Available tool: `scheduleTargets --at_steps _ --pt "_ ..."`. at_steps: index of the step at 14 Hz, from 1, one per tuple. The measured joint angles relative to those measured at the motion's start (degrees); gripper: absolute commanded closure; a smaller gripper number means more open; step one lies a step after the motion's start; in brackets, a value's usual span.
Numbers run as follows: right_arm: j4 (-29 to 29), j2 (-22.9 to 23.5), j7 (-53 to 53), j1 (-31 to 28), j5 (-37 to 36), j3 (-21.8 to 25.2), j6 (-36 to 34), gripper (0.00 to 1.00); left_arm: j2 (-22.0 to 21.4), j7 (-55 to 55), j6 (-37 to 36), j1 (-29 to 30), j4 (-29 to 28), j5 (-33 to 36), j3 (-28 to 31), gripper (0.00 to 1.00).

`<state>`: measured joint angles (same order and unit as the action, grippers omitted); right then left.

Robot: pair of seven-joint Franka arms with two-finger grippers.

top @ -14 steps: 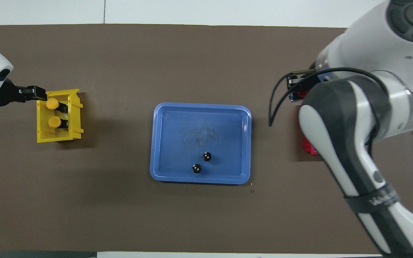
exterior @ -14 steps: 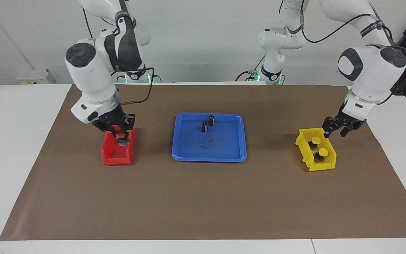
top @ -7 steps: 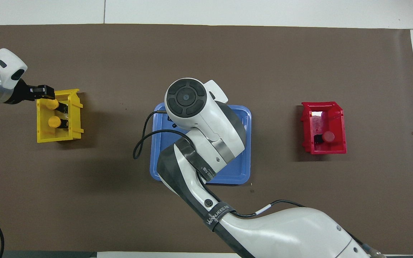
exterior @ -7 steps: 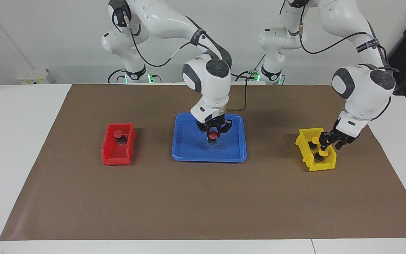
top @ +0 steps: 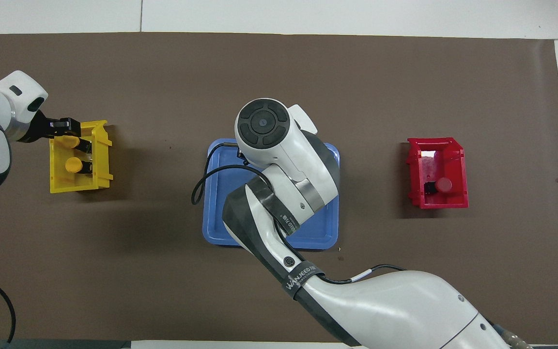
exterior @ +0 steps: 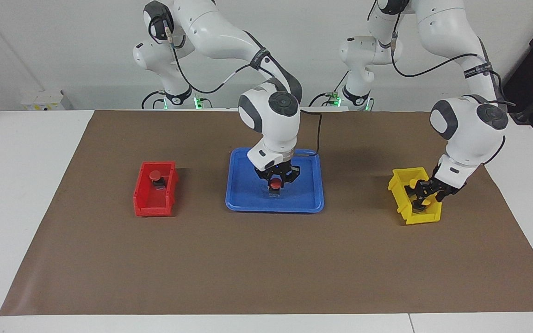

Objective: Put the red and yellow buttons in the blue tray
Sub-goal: 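Place the red button in the tray while the left gripper grasps a yellow button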

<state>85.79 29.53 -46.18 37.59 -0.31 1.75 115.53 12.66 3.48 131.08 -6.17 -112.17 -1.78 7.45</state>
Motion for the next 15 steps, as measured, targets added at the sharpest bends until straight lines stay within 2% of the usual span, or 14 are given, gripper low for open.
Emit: scheduleTargets --at_steps 1,2,4,5,7,9,11,13,15 --pt "1.19 -0.25 0.00 0.00 0.00 0.00 0.82 0.80 0.00 0.00 0.64 0.00 -0.60 0.00 0.00 0.41" --pt "2.40 -0.56 0.00 0.00 0.00 0.00 1.62 0.76 0.01 0.00 0.90 0.00 -0.83 0.00 0.00 0.50" --pt "4.40 -1.27 0.00 0.00 0.00 0.00 2.78 0.48 0.00 0.00 0.95 0.00 -0.85 0.00 0.00 0.79" --pt "5.06 -1.56 0.00 0.00 0.00 0.00 2.85 0.22 0.00 0.00 0.97 0.00 -0.85 0.00 0.01 0.89" --pt "5.80 -2.18 0.00 0.00 0.00 0.00 2.86 0.01 0.00 -0.01 1.21 0.02 -0.85 0.00 0.02 0.93" --pt "5.60 -3.16 0.01 -0.18 0.00 0.16 2.47 0.01 -0.01 -0.06 1.33 0.03 -0.54 0.00 0.02 0.93" --pt "4.19 -5.86 2.56 -2.16 -0.06 0.55 -0.98 0.02 -0.07 -0.15 0.12 0.00 1.02 -0.01 0.00 0.93" --pt "3.83 -11.01 11.97 -7.54 -0.08 0.81 -7.16 0.03 -0.43 -0.71 -6.49 -0.14 5.62 -0.02 -0.07 0.93" --pt "7.40 -17.91 22.69 -14.95 -0.02 0.95 -11.51 0.03 -1.11 -4.45 -13.85 -1.14 12.50 0.74 -0.31 0.94"
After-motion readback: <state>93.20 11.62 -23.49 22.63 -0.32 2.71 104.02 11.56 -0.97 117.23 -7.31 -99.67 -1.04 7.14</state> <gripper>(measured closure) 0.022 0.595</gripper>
